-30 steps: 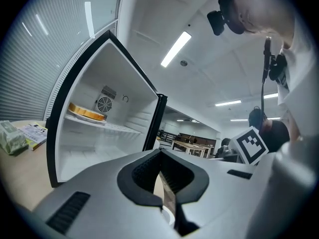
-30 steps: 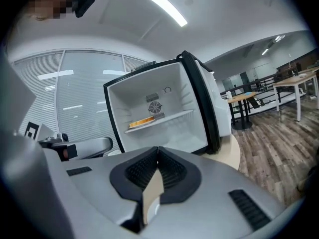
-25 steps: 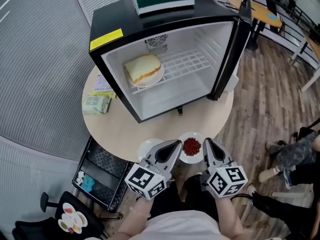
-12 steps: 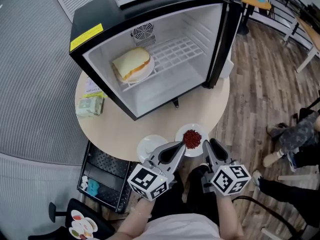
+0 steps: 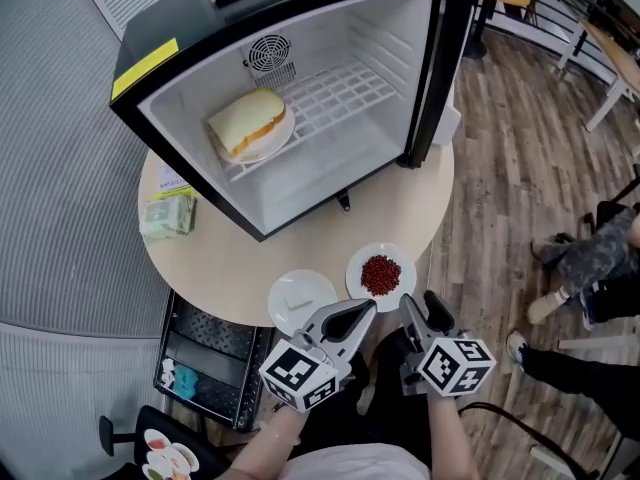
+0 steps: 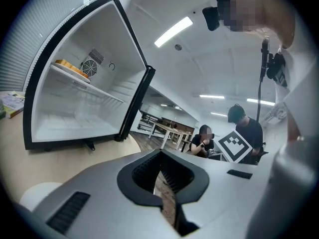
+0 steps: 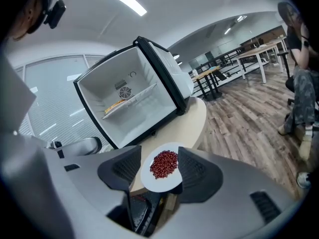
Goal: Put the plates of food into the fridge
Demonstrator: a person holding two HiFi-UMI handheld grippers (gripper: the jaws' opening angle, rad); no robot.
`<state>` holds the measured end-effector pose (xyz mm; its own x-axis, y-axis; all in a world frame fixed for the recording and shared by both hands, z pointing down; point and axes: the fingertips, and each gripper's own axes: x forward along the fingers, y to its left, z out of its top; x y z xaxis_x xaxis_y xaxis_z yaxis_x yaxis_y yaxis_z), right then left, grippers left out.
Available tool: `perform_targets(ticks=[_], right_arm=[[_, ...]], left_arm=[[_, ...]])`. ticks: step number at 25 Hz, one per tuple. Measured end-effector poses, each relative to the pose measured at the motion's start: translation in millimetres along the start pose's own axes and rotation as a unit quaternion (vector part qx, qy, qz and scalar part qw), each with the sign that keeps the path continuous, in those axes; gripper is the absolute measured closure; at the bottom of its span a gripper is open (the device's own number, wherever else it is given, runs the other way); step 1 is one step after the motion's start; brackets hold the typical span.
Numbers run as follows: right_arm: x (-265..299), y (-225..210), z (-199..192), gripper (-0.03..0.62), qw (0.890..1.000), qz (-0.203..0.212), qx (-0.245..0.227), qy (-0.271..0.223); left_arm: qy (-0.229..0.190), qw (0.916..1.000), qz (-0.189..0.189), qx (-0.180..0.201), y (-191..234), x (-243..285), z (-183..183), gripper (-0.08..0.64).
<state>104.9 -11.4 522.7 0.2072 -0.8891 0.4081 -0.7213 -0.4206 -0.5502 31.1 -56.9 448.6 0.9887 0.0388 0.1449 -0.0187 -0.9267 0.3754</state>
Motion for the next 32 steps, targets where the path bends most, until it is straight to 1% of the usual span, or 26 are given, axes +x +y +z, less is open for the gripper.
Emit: perform_targets(ticks=[4,8,12,13,15,17,19,20,22,24,25,26,29,32], right_arm=[[6.4,-15.1,-19.8,0.379,1.000,-0.003,0.023,0.017],[20.8,-30.7,-39.2,0.379,0.997,0.003,0.066,0.031],[34.1,-45.7,-55.9,0.379,0.997,-0.008,0.060,0.046],[37.0,-46.8,-59.6,0.379,0.996,-0.004,0.068,0.049],[42.8,-45.6,-65.3,0.379,0.993,0.015,0.105,0.051],[48.6,-43.3,-66.0,0.379,0.986,0.038,0.155,0.042],[51.8,-44.1,-64.4,0.380,0.979,0.049,0.196,0.030],[51.9,-45.9,-63.6,0.395,0.977,0.048,0.208,0.024],[49.8,-51.0,-62.1,0.529,0.975,0.039,0.218,0.014],[48.2,-54.2,-61.5,0.531,0.975,0.036,0.221,0.010],[48.7,-54.0,-61.4,0.531,0.972,0.042,0.233,0.008],[49.6,-53.2,-61.4,0.535,0.966,0.051,0.252,0.005],[52.5,-53.1,-59.6,0.557,0.948,0.084,0.308,-0.007],[54.1,-49.0,-51.7,0.568,0.934,0.113,0.339,-0.018]], left_arm=[[0.004,1.0000,-0.003,-0.005,2.3,2.5,-16.7,0.555],[0.005,0.9999,0.003,-0.009,8.6,4.0,-34.5,0.555],[0.008,0.9998,0.005,-0.016,13.3,6.0,-49.0,0.555],[0.009,0.9998,0.005,-0.018,13.8,6.4,-51.5,0.555],[0.012,0.9997,0.005,-0.020,14.3,7.5,-55.4,0.557],[0.014,0.9997,0.004,-0.021,15.3,9.7,-59.4,0.555],[0.016,0.9996,0.004,-0.022,16.2,11.9,-62.3,0.557],[0.018,0.9996,0.003,-0.022,16.1,12.5,-63.1,0.555],[0.019,0.9996,0.003,-0.022,14.9,12.9,-63.5,0.555],[0.019,0.9996,0.001,-0.021,12.9,13.9,-63.5,0.555],[0.019,0.9996,0.000,-0.021,12.3,14.7,-63.6,0.555],[0.019,0.9996,0.000,-0.021,12.2,15.5,-63.7,0.555],[0.017,0.9996,0.004,-0.021,13.3,16.6,-62.9,0.555],[0.014,0.9996,0.010,-0.022,13.7,16.7,-59.0,0.555]])
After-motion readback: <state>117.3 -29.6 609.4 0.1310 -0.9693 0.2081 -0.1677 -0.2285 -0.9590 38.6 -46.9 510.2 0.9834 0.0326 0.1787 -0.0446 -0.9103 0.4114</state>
